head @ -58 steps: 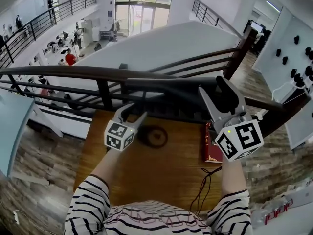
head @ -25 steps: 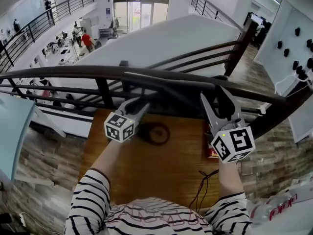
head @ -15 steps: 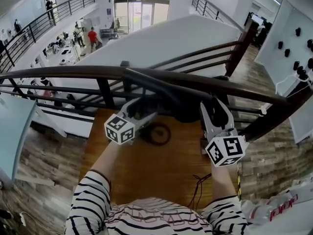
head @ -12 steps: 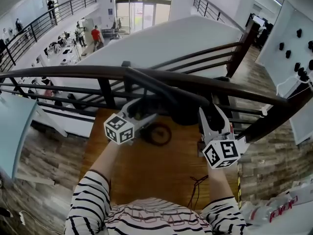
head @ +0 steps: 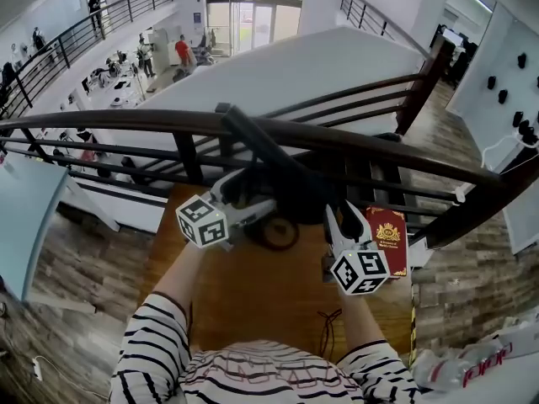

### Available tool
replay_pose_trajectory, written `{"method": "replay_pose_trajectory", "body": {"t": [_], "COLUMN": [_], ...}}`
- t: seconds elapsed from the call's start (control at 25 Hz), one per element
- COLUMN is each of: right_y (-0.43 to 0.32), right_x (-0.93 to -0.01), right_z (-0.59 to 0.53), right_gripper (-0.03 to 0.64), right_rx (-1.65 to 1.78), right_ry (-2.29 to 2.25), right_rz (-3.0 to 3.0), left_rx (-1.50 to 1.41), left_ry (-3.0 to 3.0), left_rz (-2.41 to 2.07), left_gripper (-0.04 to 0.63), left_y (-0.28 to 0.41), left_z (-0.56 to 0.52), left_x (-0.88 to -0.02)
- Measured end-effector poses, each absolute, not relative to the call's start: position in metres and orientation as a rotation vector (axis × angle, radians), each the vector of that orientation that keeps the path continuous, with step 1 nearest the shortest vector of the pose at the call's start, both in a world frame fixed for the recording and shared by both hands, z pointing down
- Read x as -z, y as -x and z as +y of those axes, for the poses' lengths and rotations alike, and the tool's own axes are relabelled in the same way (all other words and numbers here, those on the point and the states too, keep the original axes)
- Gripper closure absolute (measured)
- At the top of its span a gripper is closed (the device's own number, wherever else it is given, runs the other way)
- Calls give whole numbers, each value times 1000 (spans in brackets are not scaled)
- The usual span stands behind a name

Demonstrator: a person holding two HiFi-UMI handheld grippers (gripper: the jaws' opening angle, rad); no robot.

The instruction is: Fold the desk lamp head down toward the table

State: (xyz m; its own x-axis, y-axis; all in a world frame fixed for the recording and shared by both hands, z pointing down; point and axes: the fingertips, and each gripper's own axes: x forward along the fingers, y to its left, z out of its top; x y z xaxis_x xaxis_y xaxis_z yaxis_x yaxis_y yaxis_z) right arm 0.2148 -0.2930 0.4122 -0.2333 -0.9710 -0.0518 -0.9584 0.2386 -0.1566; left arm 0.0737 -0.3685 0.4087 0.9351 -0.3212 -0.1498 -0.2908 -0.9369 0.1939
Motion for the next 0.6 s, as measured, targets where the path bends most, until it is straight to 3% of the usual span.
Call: {"method": "replay_pose_trajectory", "body": {"t": [0.6], "right_y": [-180], "right_x": [-457], "right_z": [-317], "right_gripper": [497], "right_rx": [272], "right_ry": [1872], "right_rz": [2429], "left_rx": [247], "left_ry": [-2917], "left_rz": [-476], "left_gripper": [121], "left_y": [-71], "left_z": [-370], "left_x": [-413]}}
